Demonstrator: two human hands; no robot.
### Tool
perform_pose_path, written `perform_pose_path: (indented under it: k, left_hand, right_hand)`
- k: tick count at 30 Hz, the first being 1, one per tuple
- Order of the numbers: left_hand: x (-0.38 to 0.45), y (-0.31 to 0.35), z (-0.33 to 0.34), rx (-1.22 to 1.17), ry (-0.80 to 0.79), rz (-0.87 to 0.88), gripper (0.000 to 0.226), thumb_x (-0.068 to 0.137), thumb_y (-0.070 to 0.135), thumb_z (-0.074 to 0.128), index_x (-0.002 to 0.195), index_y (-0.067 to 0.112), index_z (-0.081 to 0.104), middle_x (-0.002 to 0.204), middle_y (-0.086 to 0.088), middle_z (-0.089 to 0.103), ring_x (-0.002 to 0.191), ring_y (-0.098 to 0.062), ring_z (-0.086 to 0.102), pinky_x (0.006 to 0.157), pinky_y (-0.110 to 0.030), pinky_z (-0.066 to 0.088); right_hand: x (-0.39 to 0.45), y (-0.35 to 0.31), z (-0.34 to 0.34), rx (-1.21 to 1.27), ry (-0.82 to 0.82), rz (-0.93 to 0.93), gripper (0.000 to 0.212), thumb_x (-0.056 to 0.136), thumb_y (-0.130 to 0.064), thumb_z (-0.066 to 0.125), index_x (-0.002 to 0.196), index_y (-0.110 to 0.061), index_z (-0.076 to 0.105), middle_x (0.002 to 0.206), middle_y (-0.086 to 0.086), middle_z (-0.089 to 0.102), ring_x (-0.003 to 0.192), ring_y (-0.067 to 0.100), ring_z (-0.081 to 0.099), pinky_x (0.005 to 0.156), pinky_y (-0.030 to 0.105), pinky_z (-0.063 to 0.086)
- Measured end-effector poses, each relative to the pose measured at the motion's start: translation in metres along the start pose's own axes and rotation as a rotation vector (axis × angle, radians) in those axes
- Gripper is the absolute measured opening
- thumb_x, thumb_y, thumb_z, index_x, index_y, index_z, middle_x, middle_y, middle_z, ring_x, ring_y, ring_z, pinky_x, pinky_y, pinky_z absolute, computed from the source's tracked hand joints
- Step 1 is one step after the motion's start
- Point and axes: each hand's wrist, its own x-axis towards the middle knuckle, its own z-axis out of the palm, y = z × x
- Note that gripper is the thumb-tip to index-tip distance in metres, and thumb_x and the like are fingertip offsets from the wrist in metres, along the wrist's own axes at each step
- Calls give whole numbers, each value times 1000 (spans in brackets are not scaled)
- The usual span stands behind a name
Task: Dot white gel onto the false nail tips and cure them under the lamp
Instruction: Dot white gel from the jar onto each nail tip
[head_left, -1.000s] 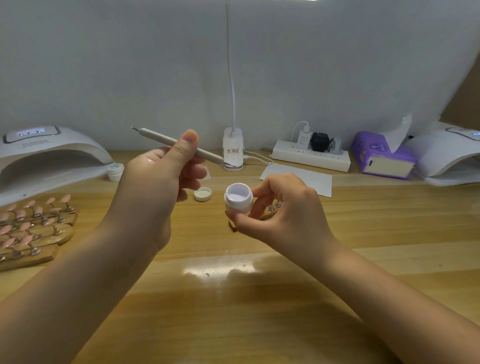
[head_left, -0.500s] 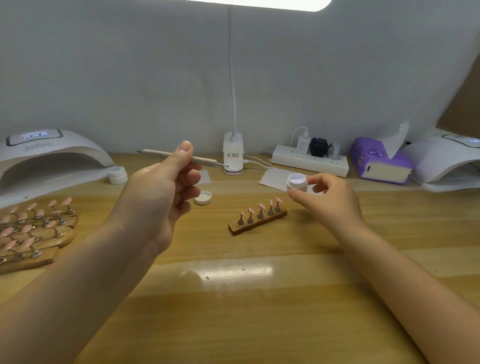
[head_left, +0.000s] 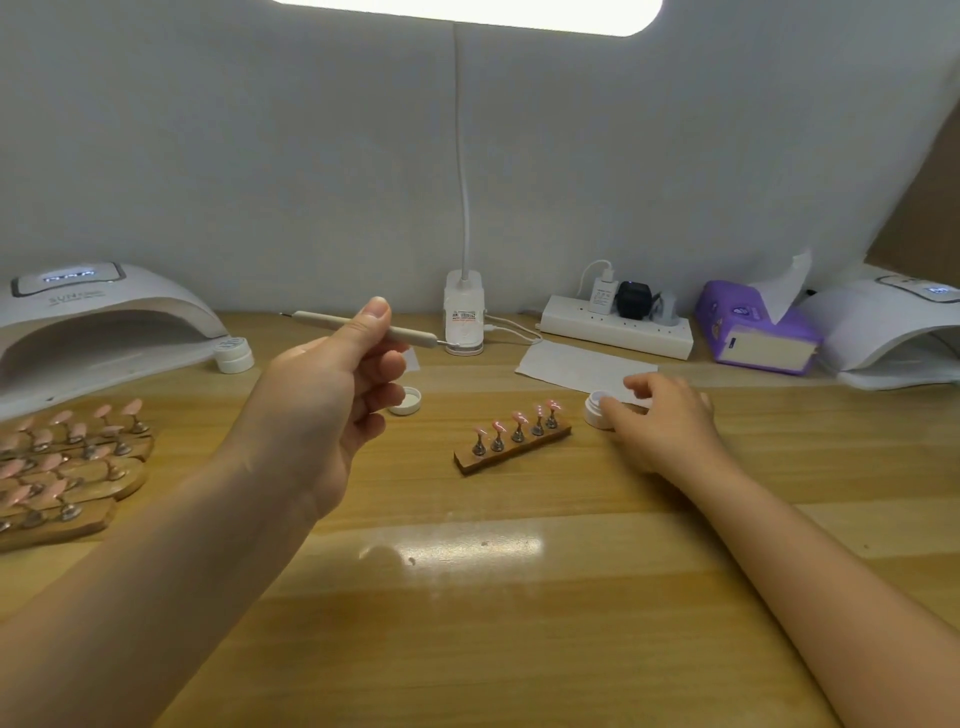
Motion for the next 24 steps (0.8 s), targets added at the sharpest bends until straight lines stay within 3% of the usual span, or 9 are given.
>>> perform_pose_path:
  k: [3, 4, 6, 12, 15, 18, 24]
  left_hand:
    - [0, 0, 1, 9, -4, 8, 33, 89, 45, 60, 68, 22, 67, 55, 10, 58, 48, -6, 54, 58, -28, 36]
    - [0, -1, 1, 12, -7, 12, 32, 90, 45, 60, 70, 22, 67, 54, 11, 58, 48, -6, 53, 58, -28, 36]
    - [0, -1, 1, 19, -8, 18, 30, 90, 45, 59, 72, 22, 66, 54, 11, 58, 48, -6, 53, 57, -27, 36]
    - [1, -4, 0, 31, 1, 19, 33, 92, 44, 58, 68, 22, 66, 55, 11, 59, 48, -6, 53, 57, -27, 36]
    - [3, -5, -1, 40, 10, 22, 33, 92, 44, 58, 68, 23, 66, 56, 11, 60, 48, -5, 54, 58, -28, 37]
    - [4, -10, 0, 71, 36, 53, 32, 92, 43, 58, 68, 23, 65, 55, 11, 60, 48, -5, 54, 60, -29, 37]
    - [5, -18, 1, 100, 61, 72, 28, 95, 40, 54, 78, 22, 67, 55, 11, 59, 51, -5, 55, 63, -31, 37]
  right_hand:
    - [-7, -8, -3, 104, 247, -313, 21, 93, -33, 58, 98, -14, 65, 88, -5, 60, 91, 19, 57, 80, 34, 46]
    - [-10, -12, -4, 154, 265, -364, 21, 93, -33, 59, 87, -14, 65, 77, -7, 59, 79, 16, 58, 71, 32, 47]
    - [-15, -24, -5, 255, 208, -356, 29, 89, -39, 61, 75, -13, 63, 66, -4, 60, 65, 13, 57, 61, 30, 47]
    - [-42, -55, 8, 362, -55, -332, 52, 81, -54, 60, 59, -7, 60, 55, 6, 59, 58, 21, 58, 69, 42, 53]
    - [-52, -54, 13, 106, -49, -430, 39, 87, -47, 58, 62, -17, 64, 54, -7, 55, 54, 13, 52, 63, 36, 49]
    - [-59, -53, 20, -154, -5, -522, 29, 88, -48, 56, 82, -25, 72, 63, -14, 51, 63, 6, 47, 57, 24, 38]
    - [-60, -57, 29, -86, -52, -451, 27, 91, -50, 55, 98, -32, 75, 76, -11, 67, 72, 8, 56, 56, 25, 40]
